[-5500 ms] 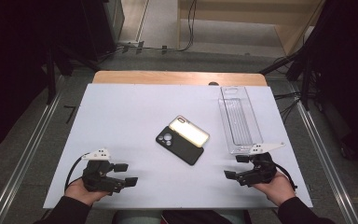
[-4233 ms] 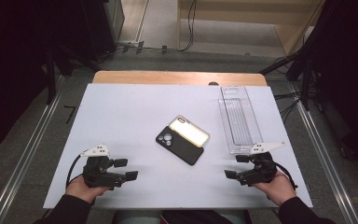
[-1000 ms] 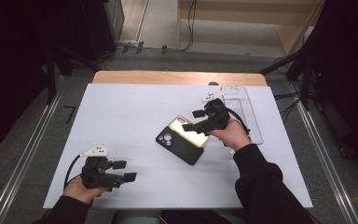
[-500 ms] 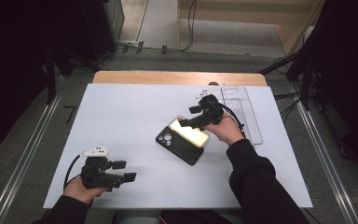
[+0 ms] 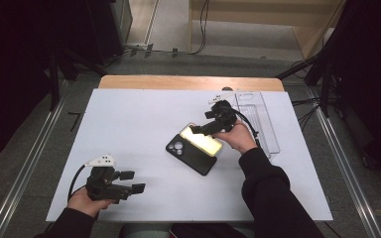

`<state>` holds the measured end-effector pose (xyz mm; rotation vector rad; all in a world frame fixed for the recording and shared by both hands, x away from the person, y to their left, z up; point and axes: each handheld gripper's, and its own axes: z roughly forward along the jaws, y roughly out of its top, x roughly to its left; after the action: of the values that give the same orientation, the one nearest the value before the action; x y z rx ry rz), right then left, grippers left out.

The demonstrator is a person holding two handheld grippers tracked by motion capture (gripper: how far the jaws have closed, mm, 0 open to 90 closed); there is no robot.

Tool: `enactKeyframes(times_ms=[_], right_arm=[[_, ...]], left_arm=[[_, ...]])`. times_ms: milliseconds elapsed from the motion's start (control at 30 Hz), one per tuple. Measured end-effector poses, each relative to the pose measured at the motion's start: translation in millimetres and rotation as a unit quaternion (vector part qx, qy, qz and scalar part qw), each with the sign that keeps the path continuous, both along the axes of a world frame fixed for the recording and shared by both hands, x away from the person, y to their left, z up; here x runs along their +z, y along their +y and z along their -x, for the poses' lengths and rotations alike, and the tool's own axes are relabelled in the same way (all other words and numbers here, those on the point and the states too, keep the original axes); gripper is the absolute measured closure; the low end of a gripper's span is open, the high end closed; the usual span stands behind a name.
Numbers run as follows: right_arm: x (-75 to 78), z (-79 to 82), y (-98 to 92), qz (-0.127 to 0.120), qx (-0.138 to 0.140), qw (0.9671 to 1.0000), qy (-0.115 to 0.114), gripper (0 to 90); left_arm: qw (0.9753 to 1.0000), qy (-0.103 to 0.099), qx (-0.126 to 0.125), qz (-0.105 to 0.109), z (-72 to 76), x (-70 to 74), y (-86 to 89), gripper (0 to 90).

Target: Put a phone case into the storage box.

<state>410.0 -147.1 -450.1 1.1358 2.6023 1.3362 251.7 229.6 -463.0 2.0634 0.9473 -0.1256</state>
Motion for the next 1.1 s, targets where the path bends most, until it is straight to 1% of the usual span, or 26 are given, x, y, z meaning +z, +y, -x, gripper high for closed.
enactKeyframes(times_ms=[33,100,200,333,467,600,667,767,800,833,933,1033,1100], right_arm=[[-2.0,-0.6,-0.5,0.008,-0.001,1.0,-0.002,0.0],[-2.9,-0.7,-0.5,0.01,0.0,0.9999,-0.001,0.0],[-7.3,-0.9,0.4,0.021,0.006,0.9998,-0.005,0.0],[-13.2,-0.7,2.6,0.025,0.009,0.9996,0.002,0.0],[-20.2,-0.9,5.5,0.045,0.013,0.9989,0.004,0.0],[-25.8,-1.0,4.6,0.046,0.013,0.9988,0.005,0.0],[-28.5,-0.3,4.3,0.048,0.008,0.9988,0.007,0.0],[-31.8,0.7,7.1,0.049,0.008,0.9987,0.01,0.0],[-33.6,0.8,7.9,0.054,0.007,0.9984,0.011,0.0],[-37.6,1.4,9.0,0.06,0.007,0.998,0.018,0.0],[-41.0,2.3,10.1,0.063,0.01,0.9977,0.023,0.0],[-45.0,2.9,11.0,0.072,0.014,0.9971,0.021,0.0],[-47.7,3.1,11.3,0.073,0.015,0.997,0.023,0.0]], left_arm=[[1.0,0.0,0.0,0.0,0.0,0.0,0.1,25.0],[1.0,0.0,0.001,-0.001,-0.1,0.1,0.2,25.0],[1.0,0.0,0.001,0.0,0.0,0.0,0.1,25.0],[1.0,0.0,0.001,-0.001,0.0,-0.1,0.2,25.0],[1.0,-0.001,0.001,-0.001,0.1,0.1,0.5,25.0],[1.0,-0.001,0.0,0.0,0.2,0.1,0.6,25.0],[1.0,-0.001,-0.001,-0.001,0.1,0.1,0.6,25.0],[1.0,0.0,0.0,-0.001,0.2,0.1,0.3,25.0],[1.0,-0.001,-0.001,-0.001,0.3,0.2,0.4,25.0],[1.0,-0.001,0.0,-0.001,0.4,0.2,0.3,25.0],[1.0,-0.001,0.0,0.0,0.2,0.1,0.6,25.0],[1.0,0.0,0.0,-0.001,0.1,0.0,0.4,25.0],[1.0,0.0,-0.001,-0.001,0.3,0.2,0.4,25.0]])
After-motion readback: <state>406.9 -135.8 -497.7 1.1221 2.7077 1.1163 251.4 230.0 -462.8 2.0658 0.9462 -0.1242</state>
